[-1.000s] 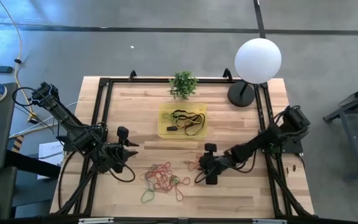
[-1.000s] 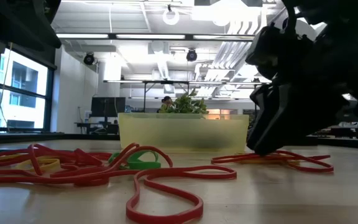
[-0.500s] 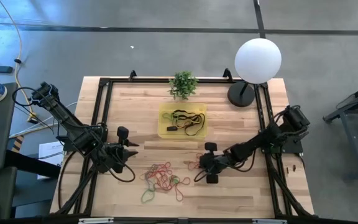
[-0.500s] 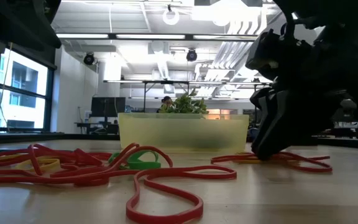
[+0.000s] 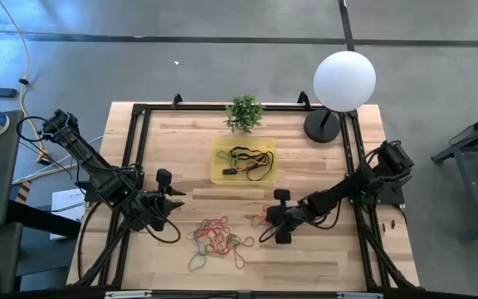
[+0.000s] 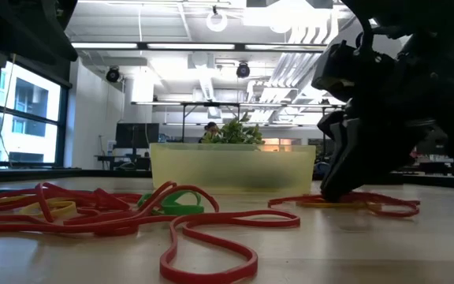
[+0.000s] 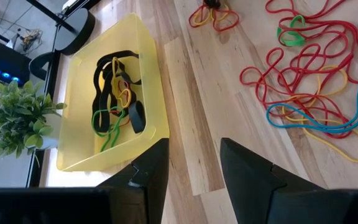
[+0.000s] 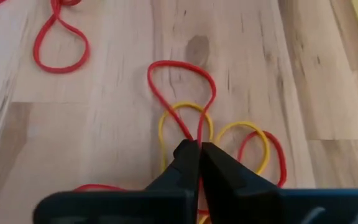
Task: Pick and place rubber bands into bin
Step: Put the red rubber band into the yellow bin
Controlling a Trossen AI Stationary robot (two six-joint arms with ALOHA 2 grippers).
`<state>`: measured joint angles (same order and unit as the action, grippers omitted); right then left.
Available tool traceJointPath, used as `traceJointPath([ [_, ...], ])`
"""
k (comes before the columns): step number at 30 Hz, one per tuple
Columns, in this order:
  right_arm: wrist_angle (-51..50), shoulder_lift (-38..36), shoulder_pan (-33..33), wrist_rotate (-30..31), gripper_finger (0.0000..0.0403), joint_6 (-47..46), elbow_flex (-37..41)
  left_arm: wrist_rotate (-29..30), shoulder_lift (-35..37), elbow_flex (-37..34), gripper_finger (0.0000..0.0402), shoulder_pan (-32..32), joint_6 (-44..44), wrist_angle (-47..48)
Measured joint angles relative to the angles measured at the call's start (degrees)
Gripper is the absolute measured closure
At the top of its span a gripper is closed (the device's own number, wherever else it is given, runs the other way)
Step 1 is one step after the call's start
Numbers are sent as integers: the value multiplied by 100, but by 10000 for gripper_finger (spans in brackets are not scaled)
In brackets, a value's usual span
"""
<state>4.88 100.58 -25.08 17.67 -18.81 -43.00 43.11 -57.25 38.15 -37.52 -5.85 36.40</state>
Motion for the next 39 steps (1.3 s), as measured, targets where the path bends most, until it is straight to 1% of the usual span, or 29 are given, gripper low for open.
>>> traceJointPath([
  [6, 55, -213, -7, 154, 398, 138, 0, 1, 0, 0, 268, 0, 0, 4],
  [16, 191, -1048, -7, 385, 401, 737, 0, 1, 0, 0, 268, 0, 0, 15],
  [20, 346, -1368, -7, 409, 402, 1122, 0, 1, 0, 0, 268, 0, 0, 20],
  [26, 404, -1748, -7, 441, 402, 1426, 0, 1, 0, 0, 268, 0, 2, 32],
  [30, 397, -1761, -7, 258, 402, 1395, -2, 1, 0, 0, 268, 0, 0, 59],
  [34, 442, -1581, 0, -409, 402, 1182, -2, 1, 2, 0, 268, -2, 0, 59],
  [39, 496, -1502, -2, -412, 399, 1019, -1, 1, 2, 0, 268, 0, 0, 57],
])
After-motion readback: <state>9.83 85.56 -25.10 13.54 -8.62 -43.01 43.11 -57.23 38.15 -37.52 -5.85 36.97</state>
